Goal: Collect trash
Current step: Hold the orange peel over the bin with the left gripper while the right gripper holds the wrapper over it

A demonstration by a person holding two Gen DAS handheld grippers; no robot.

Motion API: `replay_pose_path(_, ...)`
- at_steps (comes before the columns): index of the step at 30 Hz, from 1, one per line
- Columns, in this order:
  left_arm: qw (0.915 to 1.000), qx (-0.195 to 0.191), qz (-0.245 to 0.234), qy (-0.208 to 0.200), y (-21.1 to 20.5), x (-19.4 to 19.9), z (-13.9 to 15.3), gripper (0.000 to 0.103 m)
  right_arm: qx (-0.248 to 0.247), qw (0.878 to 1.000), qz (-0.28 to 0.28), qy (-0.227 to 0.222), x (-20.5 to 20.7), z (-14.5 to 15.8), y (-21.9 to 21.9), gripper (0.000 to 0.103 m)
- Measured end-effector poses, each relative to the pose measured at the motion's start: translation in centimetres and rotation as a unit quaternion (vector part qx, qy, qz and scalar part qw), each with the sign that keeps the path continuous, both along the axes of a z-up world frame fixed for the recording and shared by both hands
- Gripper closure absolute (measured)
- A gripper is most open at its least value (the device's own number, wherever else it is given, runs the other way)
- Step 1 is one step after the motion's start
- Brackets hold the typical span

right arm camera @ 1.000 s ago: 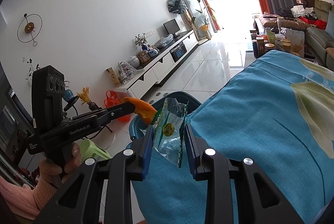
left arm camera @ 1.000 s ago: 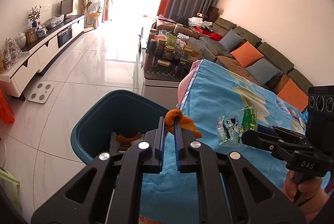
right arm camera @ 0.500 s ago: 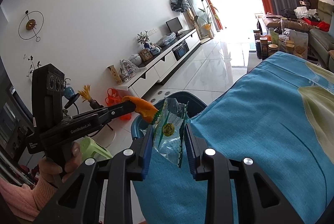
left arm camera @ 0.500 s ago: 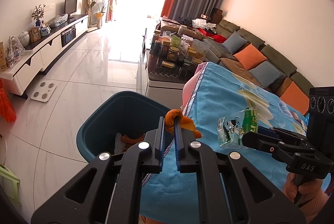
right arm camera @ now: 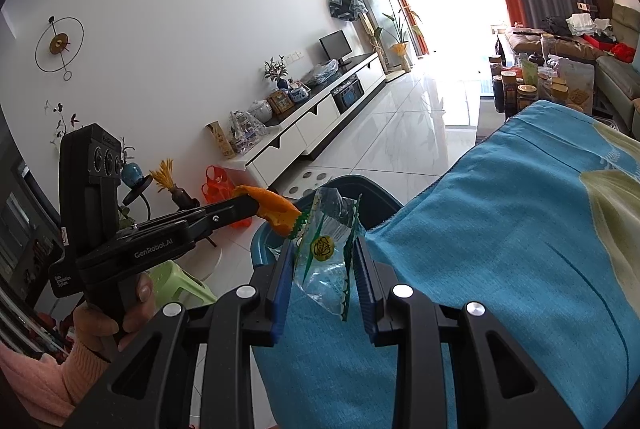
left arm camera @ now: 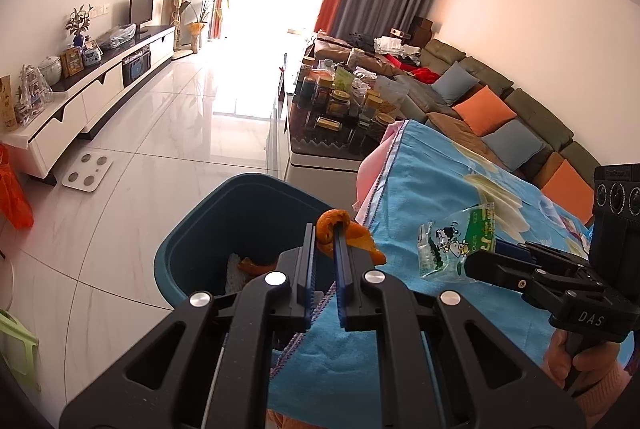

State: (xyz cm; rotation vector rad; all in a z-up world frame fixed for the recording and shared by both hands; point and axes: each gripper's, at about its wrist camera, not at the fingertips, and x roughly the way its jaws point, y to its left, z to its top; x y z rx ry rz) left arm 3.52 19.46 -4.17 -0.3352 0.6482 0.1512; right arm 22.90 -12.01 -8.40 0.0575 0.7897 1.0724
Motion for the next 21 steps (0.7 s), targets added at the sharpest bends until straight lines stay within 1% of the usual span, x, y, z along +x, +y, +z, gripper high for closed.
replay_pose_path(21,0.9999,-0.004,0.016,0.004,0.78,0.13,-0.56,0.094,-0.006,1.0,0.007,0.0,0.51,-0.01,0.91,0.075)
